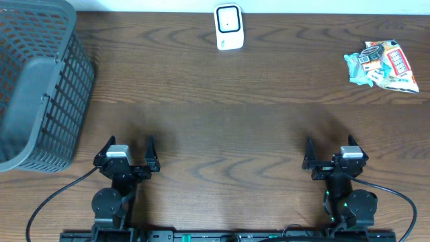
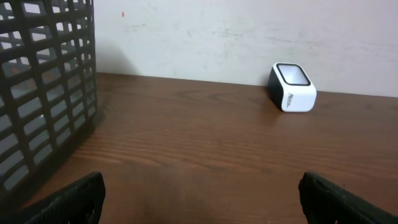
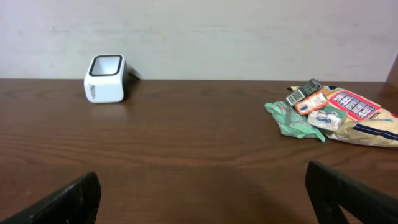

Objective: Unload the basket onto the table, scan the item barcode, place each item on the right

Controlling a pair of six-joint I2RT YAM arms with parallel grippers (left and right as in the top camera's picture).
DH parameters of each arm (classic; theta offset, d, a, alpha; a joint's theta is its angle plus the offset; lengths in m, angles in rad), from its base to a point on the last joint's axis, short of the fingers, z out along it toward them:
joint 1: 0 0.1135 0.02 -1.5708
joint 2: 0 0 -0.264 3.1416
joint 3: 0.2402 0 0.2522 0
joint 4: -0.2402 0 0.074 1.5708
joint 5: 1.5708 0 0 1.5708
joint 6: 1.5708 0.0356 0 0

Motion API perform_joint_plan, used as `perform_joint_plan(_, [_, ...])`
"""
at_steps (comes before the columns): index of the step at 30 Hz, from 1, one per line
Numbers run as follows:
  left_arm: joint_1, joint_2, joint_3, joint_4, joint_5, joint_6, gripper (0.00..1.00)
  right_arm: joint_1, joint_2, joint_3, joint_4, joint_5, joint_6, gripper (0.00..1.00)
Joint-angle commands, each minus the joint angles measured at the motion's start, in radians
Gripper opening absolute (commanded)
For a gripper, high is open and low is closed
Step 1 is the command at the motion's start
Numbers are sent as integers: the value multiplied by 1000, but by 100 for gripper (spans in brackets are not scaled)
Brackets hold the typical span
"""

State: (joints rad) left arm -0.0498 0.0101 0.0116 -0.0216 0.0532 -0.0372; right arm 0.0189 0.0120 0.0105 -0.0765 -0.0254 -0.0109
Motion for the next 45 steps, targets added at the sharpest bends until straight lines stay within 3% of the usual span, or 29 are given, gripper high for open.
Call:
perform_joint_plan(1, [0, -9, -8, -51, -2, 51, 98, 6, -6, -4, -1, 8, 2, 99])
perform_joint_plan(45, [0, -9, -8, -54, -21, 40, 98, 6, -6, -4, -1, 8, 2, 99])
